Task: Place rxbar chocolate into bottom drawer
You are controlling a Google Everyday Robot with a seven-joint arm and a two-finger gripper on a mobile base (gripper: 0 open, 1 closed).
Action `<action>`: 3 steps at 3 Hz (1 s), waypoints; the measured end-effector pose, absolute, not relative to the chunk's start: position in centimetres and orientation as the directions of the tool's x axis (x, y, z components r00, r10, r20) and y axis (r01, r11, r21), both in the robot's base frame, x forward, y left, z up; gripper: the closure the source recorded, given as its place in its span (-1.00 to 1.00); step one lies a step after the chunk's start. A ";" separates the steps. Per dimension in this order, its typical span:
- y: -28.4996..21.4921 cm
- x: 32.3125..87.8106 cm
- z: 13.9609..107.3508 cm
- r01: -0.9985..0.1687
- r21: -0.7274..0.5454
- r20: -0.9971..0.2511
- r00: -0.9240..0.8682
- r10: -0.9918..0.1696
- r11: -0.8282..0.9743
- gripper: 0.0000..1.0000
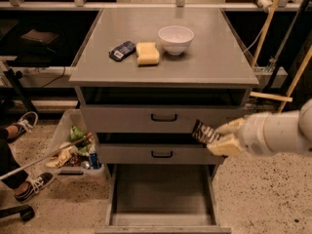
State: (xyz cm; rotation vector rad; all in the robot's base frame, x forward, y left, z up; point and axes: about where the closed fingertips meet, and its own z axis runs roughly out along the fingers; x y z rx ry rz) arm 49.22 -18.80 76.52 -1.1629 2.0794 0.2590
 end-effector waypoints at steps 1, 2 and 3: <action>-21.5 50.0 68.7 -0.722 -0.103 -0.701 -0.436 -0.565 0.685 1.00; -22.1 51.4 68.8 -0.691 -0.134 -0.719 -0.426 -0.549 0.711 1.00; -21.8 51.3 68.7 -0.688 -0.142 -0.716 -0.425 -0.554 0.712 1.00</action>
Offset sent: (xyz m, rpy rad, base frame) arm 0.0055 -0.0242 -0.0703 0.0512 0.0361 -0.1209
